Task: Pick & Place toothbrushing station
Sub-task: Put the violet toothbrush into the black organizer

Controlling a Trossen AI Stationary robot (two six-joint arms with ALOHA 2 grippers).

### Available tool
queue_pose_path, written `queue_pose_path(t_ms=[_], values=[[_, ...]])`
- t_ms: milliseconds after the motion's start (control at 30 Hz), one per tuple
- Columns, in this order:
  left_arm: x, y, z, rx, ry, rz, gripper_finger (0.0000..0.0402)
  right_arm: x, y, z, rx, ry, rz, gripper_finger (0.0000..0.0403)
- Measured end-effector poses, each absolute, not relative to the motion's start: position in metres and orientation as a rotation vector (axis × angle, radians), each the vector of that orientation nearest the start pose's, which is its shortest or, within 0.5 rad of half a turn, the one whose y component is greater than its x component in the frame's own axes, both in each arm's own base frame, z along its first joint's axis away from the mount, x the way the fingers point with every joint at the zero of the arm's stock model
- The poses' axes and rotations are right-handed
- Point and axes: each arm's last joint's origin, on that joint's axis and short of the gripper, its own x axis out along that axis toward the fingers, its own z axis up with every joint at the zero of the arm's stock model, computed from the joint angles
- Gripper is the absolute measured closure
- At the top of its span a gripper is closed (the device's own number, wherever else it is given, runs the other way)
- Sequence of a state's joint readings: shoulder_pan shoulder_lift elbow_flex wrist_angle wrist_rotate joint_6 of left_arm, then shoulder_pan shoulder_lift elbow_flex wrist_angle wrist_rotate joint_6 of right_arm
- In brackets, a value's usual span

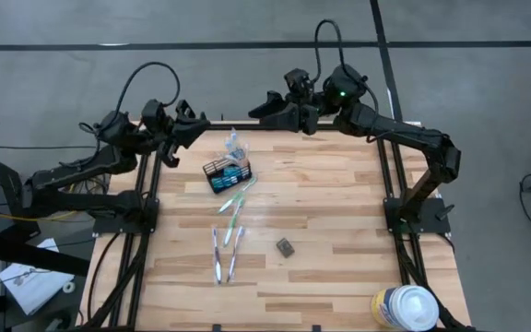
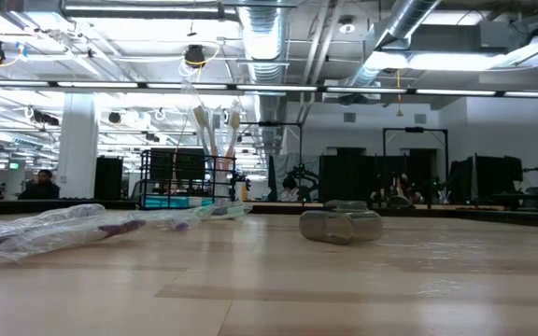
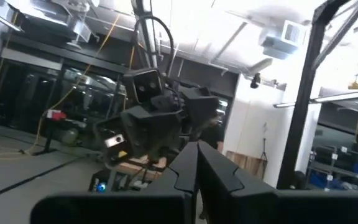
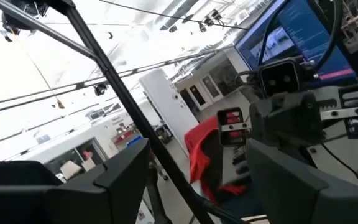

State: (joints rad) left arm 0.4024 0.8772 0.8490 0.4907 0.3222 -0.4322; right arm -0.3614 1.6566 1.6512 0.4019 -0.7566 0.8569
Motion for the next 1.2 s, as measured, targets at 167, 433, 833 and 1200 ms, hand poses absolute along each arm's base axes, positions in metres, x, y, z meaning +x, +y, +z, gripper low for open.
queue_pose_path(t_ms=[167,433,833,1200], values=[[0.175,0.064,0.395,-0.336,-0.363,-0.026,0.0396,0.353,-0.112,0.460,0.632,-0.150,0.503,0.0147],[0.185,0.048,0.348,-0.457,0.147,-0.127,0.0323,0.352,-0.113,0.459,0.623,-0.125,0.536,0.0147],[0.180,-0.003,0.241,-0.933,0.752,0.071,0.0159,0.348,-0.113,0.457,0.607,-0.010,0.689,0.0147],[0.186,-0.048,0.188,-1.302,0.679,0.476,0.0151,0.344,-0.111,0.456,0.516,0.078,0.860,0.0147]])
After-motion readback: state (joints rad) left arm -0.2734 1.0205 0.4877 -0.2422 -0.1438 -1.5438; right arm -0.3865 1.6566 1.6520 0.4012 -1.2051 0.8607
